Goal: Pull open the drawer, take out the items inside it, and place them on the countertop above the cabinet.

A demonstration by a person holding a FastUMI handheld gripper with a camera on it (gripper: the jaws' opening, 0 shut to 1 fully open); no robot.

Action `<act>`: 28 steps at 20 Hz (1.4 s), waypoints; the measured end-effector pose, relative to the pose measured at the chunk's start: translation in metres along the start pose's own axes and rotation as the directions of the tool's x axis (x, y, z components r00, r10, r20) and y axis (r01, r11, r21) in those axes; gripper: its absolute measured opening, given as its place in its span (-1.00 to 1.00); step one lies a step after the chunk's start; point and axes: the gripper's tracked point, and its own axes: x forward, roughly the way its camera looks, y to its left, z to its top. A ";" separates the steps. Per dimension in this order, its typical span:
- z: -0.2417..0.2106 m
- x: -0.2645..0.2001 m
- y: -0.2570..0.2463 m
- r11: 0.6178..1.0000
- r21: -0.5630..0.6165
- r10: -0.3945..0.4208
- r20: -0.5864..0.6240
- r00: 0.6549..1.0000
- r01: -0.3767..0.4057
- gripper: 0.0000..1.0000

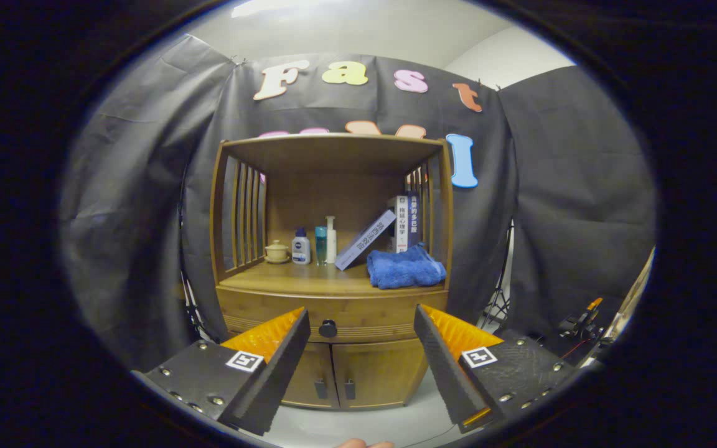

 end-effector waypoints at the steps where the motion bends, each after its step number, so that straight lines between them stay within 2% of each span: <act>1: -0.007 0.012 0.005 1.000 0.000 0.009 -0.015 1.000 -0.009 1.00; 6: -0.058 0.090 0.028 0.999 0.013 0.033 -0.124 0.992 -0.032 1.00; 10: -0.116 0.157 0.046 0.998 0.057 0.045 -0.235 0.971 -0.033 0.94; 12: -0.146 0.186 0.053 0.998 0.060 0.045 -0.294 0.955 -0.029 0.76; 14: -0.162 0.204 0.069 0.994 0.093 0.089 -0.319 0.944 -0.063 0.55; 17: -0.173 0.223 0.072 0.992 0.122 0.077 -0.319 0.945 -0.040 0.50; 20: -0.174 0.229 0.074 0.992 0.120 0.074 -0.322 0.944 -0.037 -0.08; 22: -0.176 0.229 0.075 0.992 0.122 0.078 -0.332 0.940 -0.040 -0.16; 24: -0.175 0.229 0.075 0.992 0.113 0.086 -0.335 0.938 -0.051 -0.40; 28: -0.176 0.220 0.076 0.992 0.114 0.089 -0.352 0.932 -0.052 -0.39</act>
